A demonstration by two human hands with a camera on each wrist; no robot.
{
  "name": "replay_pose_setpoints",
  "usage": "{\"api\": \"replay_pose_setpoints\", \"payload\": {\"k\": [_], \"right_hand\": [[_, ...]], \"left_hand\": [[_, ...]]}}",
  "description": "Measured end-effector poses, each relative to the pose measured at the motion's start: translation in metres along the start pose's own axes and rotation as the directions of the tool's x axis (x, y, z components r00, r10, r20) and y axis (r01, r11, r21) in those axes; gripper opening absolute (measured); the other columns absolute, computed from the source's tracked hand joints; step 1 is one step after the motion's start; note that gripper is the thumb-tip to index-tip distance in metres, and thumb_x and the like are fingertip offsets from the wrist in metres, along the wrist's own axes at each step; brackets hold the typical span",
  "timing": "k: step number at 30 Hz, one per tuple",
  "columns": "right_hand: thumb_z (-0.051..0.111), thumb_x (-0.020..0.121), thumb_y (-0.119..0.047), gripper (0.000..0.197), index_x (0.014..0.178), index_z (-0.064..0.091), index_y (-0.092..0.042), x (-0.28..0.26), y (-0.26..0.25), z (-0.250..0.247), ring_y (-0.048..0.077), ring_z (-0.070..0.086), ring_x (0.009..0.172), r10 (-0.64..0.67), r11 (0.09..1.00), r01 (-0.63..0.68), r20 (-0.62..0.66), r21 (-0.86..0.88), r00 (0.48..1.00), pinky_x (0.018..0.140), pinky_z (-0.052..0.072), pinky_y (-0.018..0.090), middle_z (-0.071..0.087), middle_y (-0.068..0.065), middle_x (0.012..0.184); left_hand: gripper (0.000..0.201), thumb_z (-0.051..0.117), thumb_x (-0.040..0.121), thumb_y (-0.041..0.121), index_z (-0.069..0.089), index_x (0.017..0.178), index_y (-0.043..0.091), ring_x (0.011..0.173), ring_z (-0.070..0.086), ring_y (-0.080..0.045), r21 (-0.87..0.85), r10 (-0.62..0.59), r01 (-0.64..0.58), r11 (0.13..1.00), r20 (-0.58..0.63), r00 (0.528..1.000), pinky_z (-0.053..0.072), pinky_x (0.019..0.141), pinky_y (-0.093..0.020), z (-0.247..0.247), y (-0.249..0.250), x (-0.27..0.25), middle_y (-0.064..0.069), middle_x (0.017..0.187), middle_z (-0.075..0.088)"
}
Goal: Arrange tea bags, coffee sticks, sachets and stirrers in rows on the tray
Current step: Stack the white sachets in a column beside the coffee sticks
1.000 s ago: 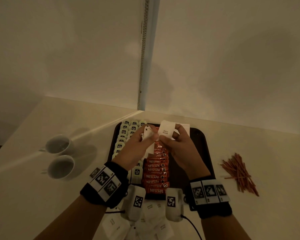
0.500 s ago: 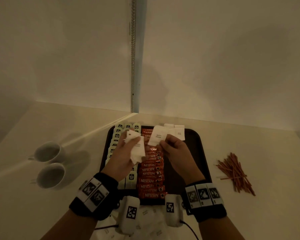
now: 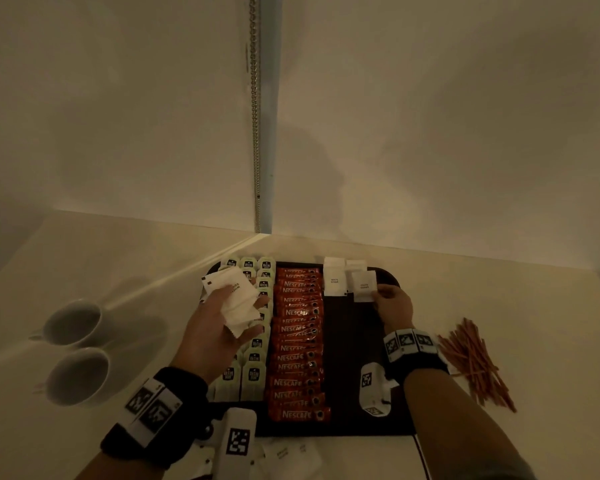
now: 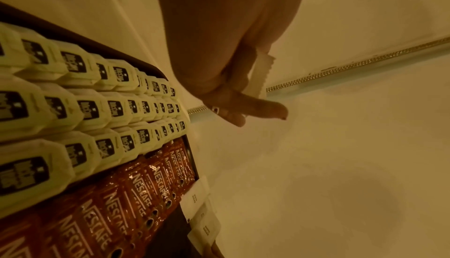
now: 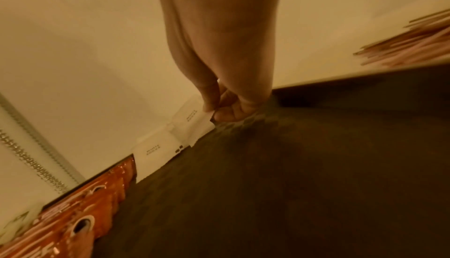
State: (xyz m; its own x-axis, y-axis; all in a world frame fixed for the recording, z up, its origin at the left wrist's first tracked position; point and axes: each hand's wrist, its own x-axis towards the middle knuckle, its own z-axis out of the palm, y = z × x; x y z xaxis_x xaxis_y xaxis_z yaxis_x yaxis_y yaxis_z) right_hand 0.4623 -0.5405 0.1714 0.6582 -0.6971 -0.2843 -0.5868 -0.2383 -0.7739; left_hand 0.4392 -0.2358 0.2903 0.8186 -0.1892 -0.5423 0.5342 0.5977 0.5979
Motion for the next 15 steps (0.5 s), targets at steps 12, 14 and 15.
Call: {"api": "replay_pose_setpoints", "payload": {"k": [12, 14, 15], "right_hand": [[0.059, 0.088, -0.009, 0.021, 0.107, 0.062, -0.002, 0.005, -0.007, 0.018, 0.029, 0.057, 0.106, -0.005, 0.996, 0.003, -0.024, -0.086, 1.0, 0.085, 0.043, 0.031, 0.063, 0.014, 0.112], [0.057, 0.089, -0.01, 0.021, 0.107, 0.061, 0.0, 0.004, -0.01, 0.02, 0.03, 0.056, 0.106, -0.014, 0.992, 0.011, -0.028, -0.127, 1.0, 0.085, 0.042, 0.031, 0.062, 0.016, 0.112], [0.057, 0.089, -0.01, 0.021, 0.107, 0.06, 0.0, 0.004, -0.011, 0.021, 0.031, 0.056, 0.106, -0.017, 0.99, 0.013, -0.027, -0.142, 0.999, 0.085, 0.042, 0.032, 0.062, 0.018, 0.112]], "left_hand": [[0.024, 0.041, 0.094, 0.009, 0.06, 0.103, 0.02, 0.098, 0.059, -0.026, -0.053, 0.006, -0.007, 0.999, -0.002, 1.0, 0.055, 0.05, -0.023, 0.001, 0.001, 0.0, -0.009, 0.107, 0.062], [0.024, 0.043, 0.093, 0.005, 0.061, 0.1, 0.021, 0.092, 0.059, -0.025, -0.018, 0.024, -0.025, 1.0, -0.033, 0.999, 0.052, 0.046, -0.022, 0.001, 0.001, 0.001, -0.007, 0.103, 0.063], [0.025, 0.044, 0.092, 0.004, 0.061, 0.1, 0.02, 0.092, 0.059, -0.025, 0.0, 0.03, -0.03, 1.0, -0.029, 0.999, 0.051, 0.044, -0.021, 0.002, 0.002, 0.001, -0.008, 0.103, 0.064]]}}
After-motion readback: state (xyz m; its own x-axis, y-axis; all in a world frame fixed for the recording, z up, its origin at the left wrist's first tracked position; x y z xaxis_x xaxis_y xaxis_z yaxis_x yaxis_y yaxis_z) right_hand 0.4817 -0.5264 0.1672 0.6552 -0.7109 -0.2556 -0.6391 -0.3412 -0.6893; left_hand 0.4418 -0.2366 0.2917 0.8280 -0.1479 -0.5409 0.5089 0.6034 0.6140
